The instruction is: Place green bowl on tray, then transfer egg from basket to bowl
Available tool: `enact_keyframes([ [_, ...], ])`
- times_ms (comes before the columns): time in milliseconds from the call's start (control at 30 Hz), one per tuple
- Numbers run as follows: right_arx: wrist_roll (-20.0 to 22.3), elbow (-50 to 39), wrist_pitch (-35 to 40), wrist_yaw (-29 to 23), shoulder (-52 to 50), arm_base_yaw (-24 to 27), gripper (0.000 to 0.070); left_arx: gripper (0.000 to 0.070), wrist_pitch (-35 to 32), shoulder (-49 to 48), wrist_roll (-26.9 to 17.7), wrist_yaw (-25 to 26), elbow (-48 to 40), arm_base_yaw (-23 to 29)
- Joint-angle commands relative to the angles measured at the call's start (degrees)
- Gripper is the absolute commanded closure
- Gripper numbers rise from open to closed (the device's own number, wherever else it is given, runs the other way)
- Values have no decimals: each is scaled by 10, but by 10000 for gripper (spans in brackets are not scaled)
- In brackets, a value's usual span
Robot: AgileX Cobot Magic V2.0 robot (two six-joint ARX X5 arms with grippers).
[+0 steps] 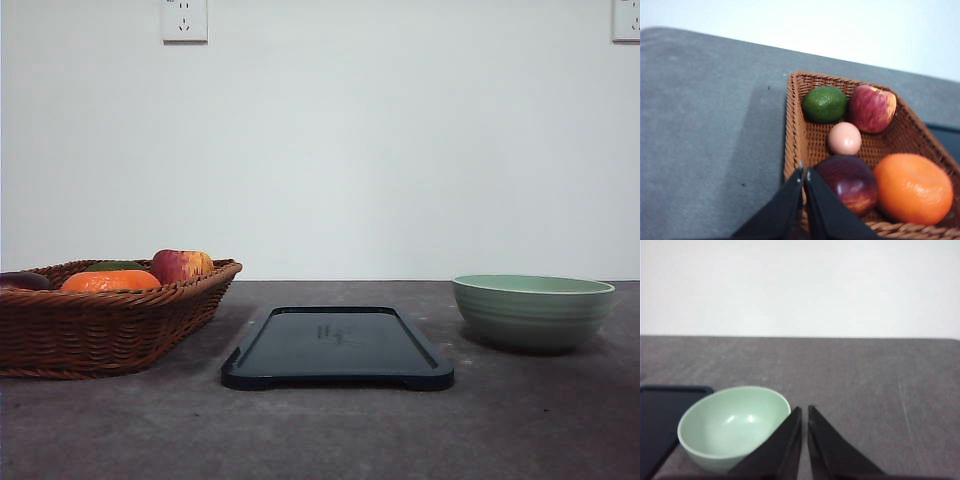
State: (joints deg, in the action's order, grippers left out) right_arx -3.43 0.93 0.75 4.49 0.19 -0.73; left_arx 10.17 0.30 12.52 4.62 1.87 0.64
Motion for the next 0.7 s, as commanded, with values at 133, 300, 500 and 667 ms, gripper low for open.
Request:
enact_keyframes([
  [133,-75,-2,5,-13,0,0,693,700,4,-1,194,1,-11,1],
  [300,-169,-2,26,-52,0,0,693,700,-33,0,299,1,-11,1],
  [500,-167,-1,86,-57,0,0,694,700,-155,0,148,-11,-10,1],
  [667,-166,4,88,-56,1,0,694,700,-163,0,106,-34,4,1],
])
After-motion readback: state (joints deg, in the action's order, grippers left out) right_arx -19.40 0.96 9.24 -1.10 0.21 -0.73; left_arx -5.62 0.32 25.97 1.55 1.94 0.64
